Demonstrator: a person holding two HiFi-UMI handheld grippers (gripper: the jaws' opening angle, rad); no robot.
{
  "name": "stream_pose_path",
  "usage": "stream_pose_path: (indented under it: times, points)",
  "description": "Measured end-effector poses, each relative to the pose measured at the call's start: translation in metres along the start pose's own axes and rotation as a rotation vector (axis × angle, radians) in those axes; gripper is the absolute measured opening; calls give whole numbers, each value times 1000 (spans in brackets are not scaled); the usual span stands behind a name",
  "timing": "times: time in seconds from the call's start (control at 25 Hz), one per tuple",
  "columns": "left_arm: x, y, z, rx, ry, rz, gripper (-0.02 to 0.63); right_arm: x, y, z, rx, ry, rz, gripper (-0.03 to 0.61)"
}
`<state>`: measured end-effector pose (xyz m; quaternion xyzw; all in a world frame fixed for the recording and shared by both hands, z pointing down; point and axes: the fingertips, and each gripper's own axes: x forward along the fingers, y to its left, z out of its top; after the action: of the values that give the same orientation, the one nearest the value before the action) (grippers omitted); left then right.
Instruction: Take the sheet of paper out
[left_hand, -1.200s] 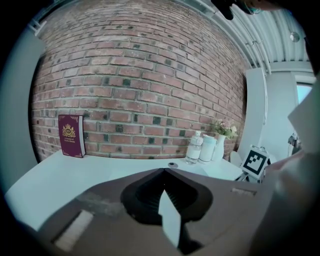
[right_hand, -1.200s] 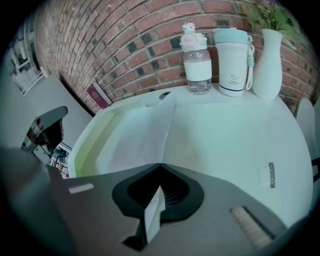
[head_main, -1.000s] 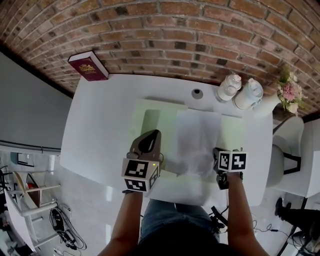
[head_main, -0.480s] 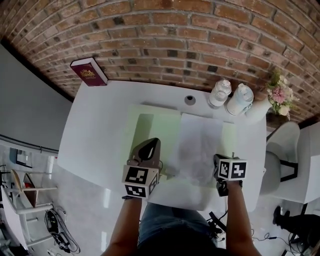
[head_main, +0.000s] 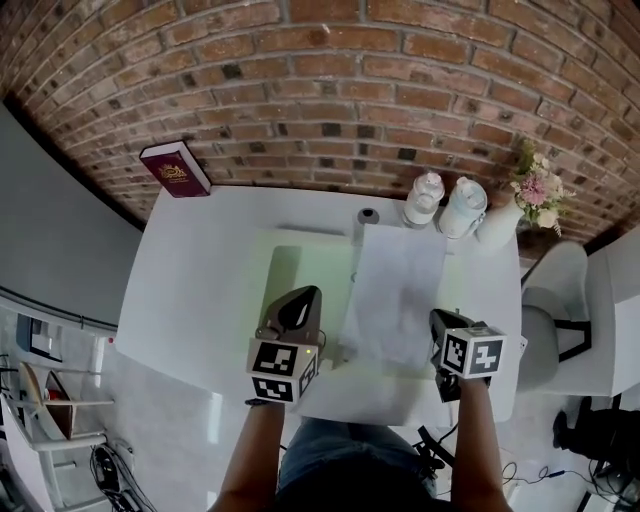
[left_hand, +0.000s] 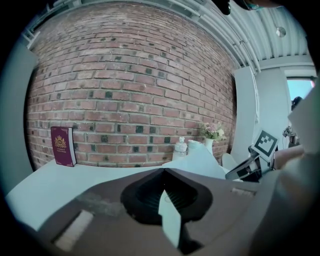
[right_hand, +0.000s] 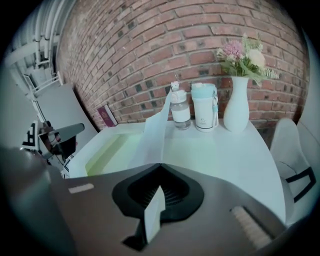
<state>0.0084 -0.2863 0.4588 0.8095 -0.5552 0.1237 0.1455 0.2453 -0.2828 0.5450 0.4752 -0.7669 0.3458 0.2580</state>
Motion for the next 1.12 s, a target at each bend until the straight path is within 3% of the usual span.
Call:
stream_pose_path:
  times: [0.64,1.12]
  points:
    - [-27,8,46,68,-87,-49,-3,-61,58,63,-73,-297,-2,3]
    - [-40,19,95,108,-220,-38,-3,-110,80,117,-121,-508,-47,3]
